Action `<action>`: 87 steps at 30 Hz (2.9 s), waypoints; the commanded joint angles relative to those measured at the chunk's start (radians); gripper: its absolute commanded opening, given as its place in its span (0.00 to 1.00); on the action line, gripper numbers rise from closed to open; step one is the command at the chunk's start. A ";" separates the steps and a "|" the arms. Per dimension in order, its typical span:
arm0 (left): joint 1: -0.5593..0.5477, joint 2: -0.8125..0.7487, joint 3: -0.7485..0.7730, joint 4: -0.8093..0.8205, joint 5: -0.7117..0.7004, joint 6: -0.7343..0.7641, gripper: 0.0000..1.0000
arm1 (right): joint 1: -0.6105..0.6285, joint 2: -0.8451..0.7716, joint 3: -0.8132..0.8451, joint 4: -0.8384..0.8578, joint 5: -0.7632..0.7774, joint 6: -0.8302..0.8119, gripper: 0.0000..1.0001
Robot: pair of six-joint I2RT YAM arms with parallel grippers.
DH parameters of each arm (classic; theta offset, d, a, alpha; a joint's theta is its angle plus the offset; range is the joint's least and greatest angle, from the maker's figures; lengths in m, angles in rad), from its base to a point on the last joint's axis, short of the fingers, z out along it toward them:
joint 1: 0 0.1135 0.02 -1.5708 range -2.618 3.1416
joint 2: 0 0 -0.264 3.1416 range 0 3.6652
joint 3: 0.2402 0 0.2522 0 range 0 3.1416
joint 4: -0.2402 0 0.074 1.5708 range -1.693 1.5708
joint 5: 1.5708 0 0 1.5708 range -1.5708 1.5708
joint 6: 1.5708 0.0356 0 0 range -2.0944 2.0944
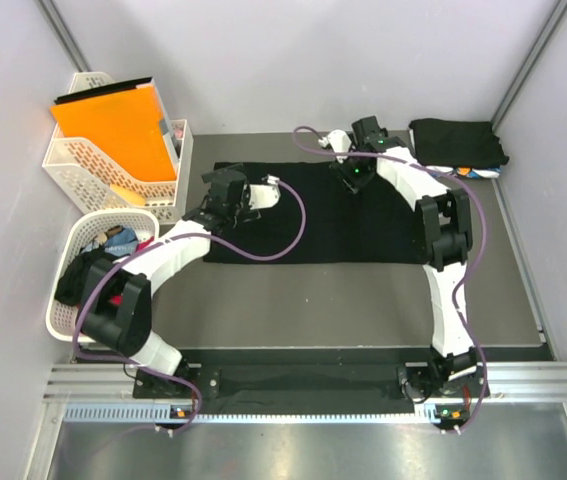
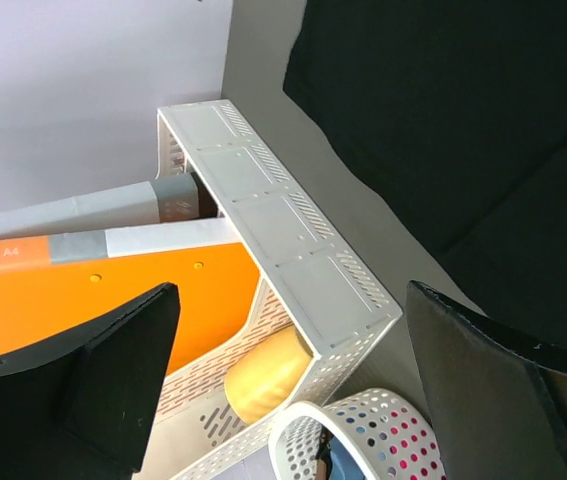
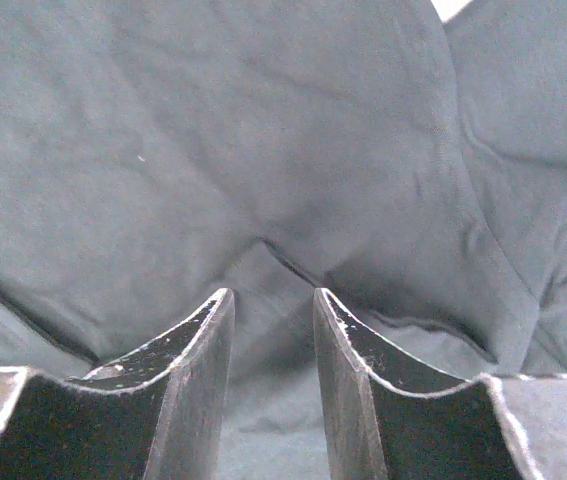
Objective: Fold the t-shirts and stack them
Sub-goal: Fold the flattened tshirt in 1/3 of the way
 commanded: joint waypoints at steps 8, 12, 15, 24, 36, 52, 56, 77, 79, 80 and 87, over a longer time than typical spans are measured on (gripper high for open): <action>-0.004 -0.028 -0.012 0.024 0.027 0.061 0.99 | 0.041 0.040 0.026 0.040 0.031 0.023 0.37; -0.004 -0.026 -0.010 0.031 0.037 0.064 0.99 | 0.041 0.040 0.011 0.048 0.045 0.031 0.36; -0.004 -0.029 -0.015 0.032 0.046 0.064 0.99 | 0.041 0.037 0.000 0.054 0.051 0.034 0.36; -0.005 -0.035 -0.030 0.035 0.048 0.069 0.99 | 0.041 0.053 0.001 0.063 0.064 0.028 0.20; -0.004 -0.029 -0.047 0.041 0.056 0.087 0.99 | 0.049 0.047 -0.003 0.066 0.077 0.009 0.00; -0.004 -0.008 -0.044 0.083 0.060 0.084 0.99 | 0.050 0.018 -0.063 0.099 0.099 -0.005 0.13; -0.005 -0.003 -0.041 0.084 0.060 0.089 0.99 | 0.053 0.015 -0.052 0.102 0.097 -0.005 0.02; -0.005 0.032 -0.027 0.097 0.066 0.101 0.99 | 0.108 -0.068 -0.052 0.134 0.088 -0.031 0.00; -0.005 0.035 -0.024 0.092 0.065 0.098 0.99 | 0.111 -0.060 -0.052 0.136 0.088 -0.029 0.00; -0.005 0.034 -0.024 0.092 0.068 0.098 0.99 | 0.113 -0.057 -0.052 0.134 0.087 -0.029 0.00; -0.005 0.037 -0.021 0.095 0.066 0.106 0.99 | 0.118 -0.031 -0.051 0.126 0.091 -0.041 0.06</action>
